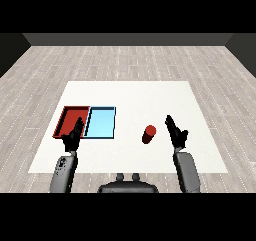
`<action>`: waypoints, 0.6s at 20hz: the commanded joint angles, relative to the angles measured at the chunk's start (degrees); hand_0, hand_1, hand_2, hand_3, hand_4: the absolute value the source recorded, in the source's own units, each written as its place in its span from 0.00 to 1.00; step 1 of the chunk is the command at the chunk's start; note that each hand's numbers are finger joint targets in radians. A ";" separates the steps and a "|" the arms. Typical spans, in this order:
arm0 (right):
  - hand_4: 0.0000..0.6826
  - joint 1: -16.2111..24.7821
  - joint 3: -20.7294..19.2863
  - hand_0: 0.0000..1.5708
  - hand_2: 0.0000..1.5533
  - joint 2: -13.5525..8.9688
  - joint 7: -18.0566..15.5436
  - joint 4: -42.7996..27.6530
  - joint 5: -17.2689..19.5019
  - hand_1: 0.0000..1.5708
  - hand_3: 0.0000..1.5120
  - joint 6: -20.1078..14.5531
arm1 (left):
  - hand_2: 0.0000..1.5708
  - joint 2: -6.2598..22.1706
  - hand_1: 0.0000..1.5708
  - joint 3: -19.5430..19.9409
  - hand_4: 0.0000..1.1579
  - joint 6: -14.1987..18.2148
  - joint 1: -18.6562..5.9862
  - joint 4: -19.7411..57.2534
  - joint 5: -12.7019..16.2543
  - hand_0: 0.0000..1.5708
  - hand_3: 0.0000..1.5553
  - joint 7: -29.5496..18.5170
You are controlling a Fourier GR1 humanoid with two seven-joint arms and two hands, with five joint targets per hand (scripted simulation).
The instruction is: Pick the red can and put it in the red box
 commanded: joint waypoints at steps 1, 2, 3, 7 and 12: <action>0.00 2.08 -2.63 0.00 0.00 -1.20 -1.85 -1.00 -2.34 0.00 0.00 2.30 | 0.00 -1.00 0.00 0.23 0.00 -0.70 -0.49 -0.07 -0.52 0.00 0.00 0.42; 0.00 4.12 -4.37 0.00 0.00 -3.22 -2.82 -1.83 -4.34 0.00 0.00 4.71 | 0.00 -1.23 0.00 -0.31 0.00 -0.69 -0.83 -0.27 -0.27 0.00 0.00 0.81; 0.00 6.01 -6.18 0.00 0.00 -5.17 -3.88 -2.31 -6.29 0.00 0.00 7.07 | 0.00 -1.53 0.00 -0.77 0.00 -0.75 -1.17 -0.45 -0.09 0.00 0.00 1.19; 0.00 6.44 -9.73 0.00 0.00 -5.58 -15.21 -6.61 -11.46 0.00 0.00 11.22 | 0.00 -2.71 0.00 0.77 0.00 -1.22 -4.90 -6.60 2.03 0.00 0.00 -11.17; 0.00 12.75 -14.21 0.00 0.00 -9.02 -26.61 -2.52 -15.45 0.00 0.00 21.26 | 0.00 -4.59 0.00 -0.03 0.00 -3.13 -3.40 -1.67 1.81 0.00 0.00 -20.87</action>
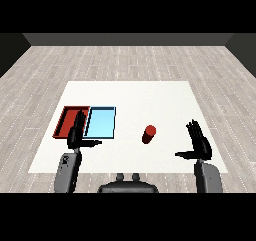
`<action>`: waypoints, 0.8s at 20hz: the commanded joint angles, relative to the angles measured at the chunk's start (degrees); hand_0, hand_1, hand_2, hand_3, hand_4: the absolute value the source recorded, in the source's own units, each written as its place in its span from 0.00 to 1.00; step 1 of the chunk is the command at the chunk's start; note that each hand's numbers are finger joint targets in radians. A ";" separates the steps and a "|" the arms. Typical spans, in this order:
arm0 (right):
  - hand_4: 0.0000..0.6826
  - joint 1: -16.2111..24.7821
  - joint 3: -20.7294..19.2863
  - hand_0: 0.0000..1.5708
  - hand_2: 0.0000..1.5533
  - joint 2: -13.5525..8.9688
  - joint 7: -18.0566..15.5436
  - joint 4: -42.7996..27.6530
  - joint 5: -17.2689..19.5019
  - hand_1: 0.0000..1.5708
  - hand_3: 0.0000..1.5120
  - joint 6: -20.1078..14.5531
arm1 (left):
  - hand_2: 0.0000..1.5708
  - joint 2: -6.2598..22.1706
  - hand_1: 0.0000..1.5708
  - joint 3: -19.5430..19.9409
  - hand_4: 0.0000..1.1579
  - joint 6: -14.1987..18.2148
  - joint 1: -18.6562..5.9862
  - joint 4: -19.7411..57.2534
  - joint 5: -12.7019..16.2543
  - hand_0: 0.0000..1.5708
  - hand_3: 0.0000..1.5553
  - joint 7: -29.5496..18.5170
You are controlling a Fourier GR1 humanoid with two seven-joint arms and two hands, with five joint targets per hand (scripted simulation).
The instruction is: Pick the red can and put it in the red box
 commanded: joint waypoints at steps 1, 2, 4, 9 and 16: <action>0.00 3.90 -3.04 0.00 0.00 -1.10 -9.74 1.10 -2.07 0.00 0.00 5.68 | 0.00 -2.28 0.00 -1.64 0.00 0.74 0.11 -2.67 -1.05 0.00 0.00 -5.32; 0.00 -3.70 -2.98 0.00 0.00 -2.16 -5.45 5.14 -2.15 0.00 0.00 4.47 | 0.00 0.06 0.00 1.43 0.00 -2.73 2.47 3.00 0.53 0.00 0.00 -11.47; 0.00 2.91 -1.28 0.00 0.00 1.59 -10.32 1.38 2.34 0.00 0.00 3.49 | 0.00 -1.84 0.00 -0.31 0.00 -0.77 0.31 0.76 -0.22 0.00 0.00 -7.56; 0.00 1.69 -4.80 0.00 0.00 -0.07 -10.71 2.99 -0.14 0.00 0.00 6.50 | 0.00 -0.18 0.00 1.38 0.00 -1.98 0.68 -0.88 0.19 0.00 0.00 -7.71; 0.00 -3.48 -4.80 0.00 0.00 -1.05 -7.61 5.48 1.72 0.00 0.00 6.32 | 0.00 -3.07 0.00 -2.10 0.00 1.59 1.02 -3.84 -3.48 0.00 0.00 -4.69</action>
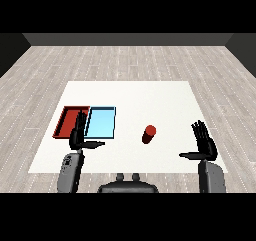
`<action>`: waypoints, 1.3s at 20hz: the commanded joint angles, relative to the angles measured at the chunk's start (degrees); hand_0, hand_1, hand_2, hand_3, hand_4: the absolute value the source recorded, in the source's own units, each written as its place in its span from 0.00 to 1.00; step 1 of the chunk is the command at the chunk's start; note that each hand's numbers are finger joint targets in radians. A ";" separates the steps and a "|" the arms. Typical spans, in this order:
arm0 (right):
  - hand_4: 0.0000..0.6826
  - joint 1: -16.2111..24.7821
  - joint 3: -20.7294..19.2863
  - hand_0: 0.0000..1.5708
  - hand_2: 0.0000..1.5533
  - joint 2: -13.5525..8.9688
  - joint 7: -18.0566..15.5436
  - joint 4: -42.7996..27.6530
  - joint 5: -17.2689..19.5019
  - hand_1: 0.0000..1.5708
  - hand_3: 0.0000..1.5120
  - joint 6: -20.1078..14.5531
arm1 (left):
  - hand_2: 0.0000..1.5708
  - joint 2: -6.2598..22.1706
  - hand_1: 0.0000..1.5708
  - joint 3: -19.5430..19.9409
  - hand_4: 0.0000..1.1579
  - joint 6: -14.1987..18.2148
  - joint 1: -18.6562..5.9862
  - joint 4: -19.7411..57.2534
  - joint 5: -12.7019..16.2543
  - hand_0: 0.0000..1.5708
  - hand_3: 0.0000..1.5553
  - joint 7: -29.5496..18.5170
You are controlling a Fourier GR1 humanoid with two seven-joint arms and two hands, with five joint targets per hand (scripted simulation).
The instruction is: Pick the red can and put it in the red box
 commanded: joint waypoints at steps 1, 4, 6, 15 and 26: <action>0.00 3.66 1.12 0.00 0.00 2.27 -2.40 -1.56 2.19 0.00 0.00 1.18 | 0.00 -0.29 0.00 0.06 0.00 -0.03 0.12 3.50 -1.38 0.00 0.00 -3.95; 0.00 -0.15 1.25 0.00 0.00 2.18 8.23 -6.21 -1.85 0.00 0.00 -1.04 | 0.00 0.06 0.00 1.41 0.00 -0.72 -0.71 3.89 0.37 0.00 0.00 -2.93; 0.00 -5.60 1.49 0.00 0.00 1.61 11.25 -3.90 -2.86 0.00 0.00 -2.33 | 0.00 0.82 0.00 2.50 0.00 -0.05 -2.10 5.25 -0.39 0.00 0.00 -3.23; 0.00 -9.56 5.01 0.00 0.00 5.35 11.78 1.79 -1.05 0.00 0.00 -4.04 | 0.00 0.66 0.00 3.03 0.00 -2.85 -1.68 8.76 1.52 0.00 0.00 -6.27; 0.00 -14.15 6.98 0.00 0.00 7.94 7.39 11.60 0.24 0.00 0.00 -5.46 | 0.00 -1.02 0.00 1.85 0.00 -0.34 1.95 0.33 1.18 0.00 0.00 -2.39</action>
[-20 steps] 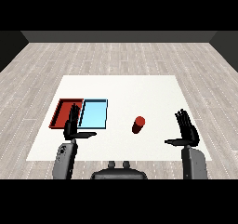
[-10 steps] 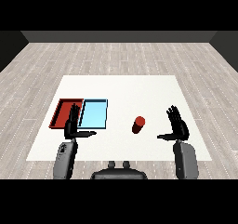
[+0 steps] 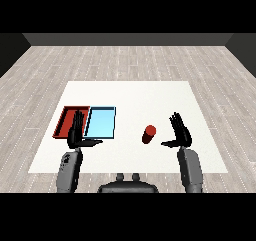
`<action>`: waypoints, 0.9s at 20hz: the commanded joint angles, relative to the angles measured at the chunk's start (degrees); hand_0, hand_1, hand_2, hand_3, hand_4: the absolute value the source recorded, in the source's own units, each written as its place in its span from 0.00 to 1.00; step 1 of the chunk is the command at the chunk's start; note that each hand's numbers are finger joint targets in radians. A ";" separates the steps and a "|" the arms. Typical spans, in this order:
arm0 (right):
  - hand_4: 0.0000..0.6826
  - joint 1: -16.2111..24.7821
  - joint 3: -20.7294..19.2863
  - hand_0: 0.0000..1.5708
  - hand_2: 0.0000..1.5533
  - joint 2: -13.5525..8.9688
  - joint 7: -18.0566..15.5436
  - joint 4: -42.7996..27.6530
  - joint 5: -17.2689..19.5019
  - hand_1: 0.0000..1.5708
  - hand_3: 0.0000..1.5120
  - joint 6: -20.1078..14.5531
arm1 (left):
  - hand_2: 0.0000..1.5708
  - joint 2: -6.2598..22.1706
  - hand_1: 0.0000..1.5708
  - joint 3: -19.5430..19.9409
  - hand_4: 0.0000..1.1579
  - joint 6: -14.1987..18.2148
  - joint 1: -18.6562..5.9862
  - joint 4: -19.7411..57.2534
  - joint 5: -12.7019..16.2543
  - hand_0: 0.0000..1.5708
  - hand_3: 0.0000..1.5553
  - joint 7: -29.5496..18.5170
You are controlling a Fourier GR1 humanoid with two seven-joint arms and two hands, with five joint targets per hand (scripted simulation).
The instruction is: Pick the red can and put it in the red box
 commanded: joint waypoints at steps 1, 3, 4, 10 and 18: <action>0.00 -1.09 1.27 0.00 0.00 0.55 1.50 -0.76 0.48 0.00 0.00 -2.39 | 0.00 -0.09 0.00 -0.04 0.00 -1.13 -0.06 3.05 0.12 0.00 0.00 -2.27; 0.00 2.11 4.13 0.00 0.00 3.54 -1.02 -1.65 2.91 0.00 0.00 -3.43 | 0.00 -0.12 0.00 0.14 0.00 -0.62 -0.47 5.25 -0.79 0.00 0.00 -4.31; 0.00 -2.46 3.22 0.00 0.00 2.54 -4.70 5.81 4.02 0.00 0.00 -2.74 | 0.00 0.17 0.00 -0.36 0.00 0.05 -0.10 -1.93 -0.04 0.00 0.00 1.42; 0.00 1.29 4.31 0.00 0.00 3.23 -2.71 2.63 0.98 0.00 0.00 -1.57 | 0.00 1.51 0.00 1.49 0.00 -2.31 -0.84 -0.88 2.59 0.00 0.00 2.10; 0.00 1.40 6.37 0.00 0.00 4.47 -4.94 4.75 2.70 0.00 0.00 -4.02 | 0.00 -0.18 0.00 0.09 0.00 -2.88 3.70 -1.24 2.03 0.00 0.00 -1.59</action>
